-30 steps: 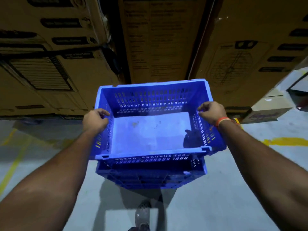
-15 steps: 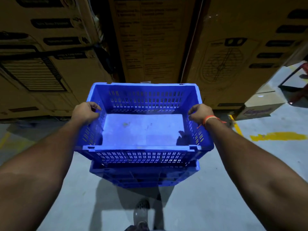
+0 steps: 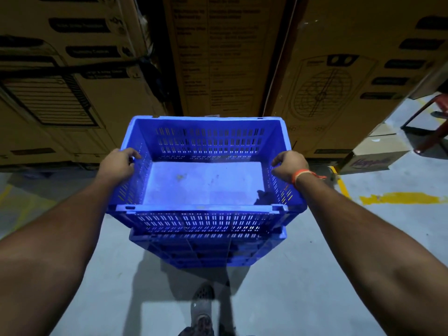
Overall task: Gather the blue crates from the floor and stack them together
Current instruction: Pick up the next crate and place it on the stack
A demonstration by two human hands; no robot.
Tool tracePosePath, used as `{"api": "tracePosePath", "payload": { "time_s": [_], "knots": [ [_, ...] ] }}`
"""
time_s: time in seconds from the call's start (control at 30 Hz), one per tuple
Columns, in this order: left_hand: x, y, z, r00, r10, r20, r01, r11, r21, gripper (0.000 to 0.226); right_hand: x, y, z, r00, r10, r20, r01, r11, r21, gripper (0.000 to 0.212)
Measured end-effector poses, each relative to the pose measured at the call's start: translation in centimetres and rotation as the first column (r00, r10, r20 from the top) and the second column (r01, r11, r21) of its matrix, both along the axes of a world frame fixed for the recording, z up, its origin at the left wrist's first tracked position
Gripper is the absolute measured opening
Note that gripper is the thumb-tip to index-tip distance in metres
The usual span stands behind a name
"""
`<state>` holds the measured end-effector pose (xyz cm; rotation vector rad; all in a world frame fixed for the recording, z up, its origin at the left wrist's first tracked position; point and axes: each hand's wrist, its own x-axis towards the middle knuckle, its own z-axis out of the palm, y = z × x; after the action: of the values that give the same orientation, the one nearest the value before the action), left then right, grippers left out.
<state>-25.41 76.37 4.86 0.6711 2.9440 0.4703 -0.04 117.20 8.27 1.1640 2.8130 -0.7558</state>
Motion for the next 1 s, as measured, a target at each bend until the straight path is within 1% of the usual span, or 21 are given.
{"api": "tracePosePath", "payload": {
  "time_s": [0.1,0.17,0.3,0.47,0.63,0.73,0.83,1.0],
  "knots": [
    [0.2,0.6,0.2,1.000,0.000,-0.014,0.000,1.000,0.003,0.031,0.1,-0.4,0.0,0.999,-0.033,0.000,0.033,0.999,0.032,0.015],
    [0.6,1.4,0.2,0.999,0.018,-0.030,-0.017,1.000,0.013,0.029,0.1,0.1,0.2,0.999,-0.045,-0.006,0.045,0.999,0.026,0.011],
    [1.1,1.1,0.0,0.999,0.038,-0.028,-0.037,0.999,0.040,0.025,-0.9,1.1,0.5,1.000,0.005,-0.013,-0.004,1.000,0.020,0.011],
    [-0.4,0.9,0.7,1.000,0.015,0.014,-0.015,1.000,0.013,0.030,-0.7,0.9,-1.1,1.000,0.016,-0.027,-0.015,0.999,0.037,0.011],
    [0.4,0.8,0.7,0.999,0.037,0.017,-0.038,0.999,0.034,0.030,-1.2,1.9,-0.9,0.997,0.071,0.016,-0.072,0.995,0.071,0.011],
    [0.4,0.6,0.7,0.998,0.050,0.044,-0.052,0.998,0.037,0.026,-0.9,1.5,-1.4,0.998,0.066,0.011,-0.067,0.995,0.079,0.011],
    [-0.2,0.4,0.7,0.997,0.049,0.054,-0.051,0.998,0.041,0.027,-0.7,1.1,-1.8,0.999,0.049,-0.007,-0.048,0.995,0.092,0.010],
    [0.5,1.2,0.9,0.999,0.048,0.018,-0.049,0.997,0.052,0.021,-0.9,1.3,-1.1,0.999,0.042,0.000,-0.041,0.995,0.086,0.007]
  ]
}}
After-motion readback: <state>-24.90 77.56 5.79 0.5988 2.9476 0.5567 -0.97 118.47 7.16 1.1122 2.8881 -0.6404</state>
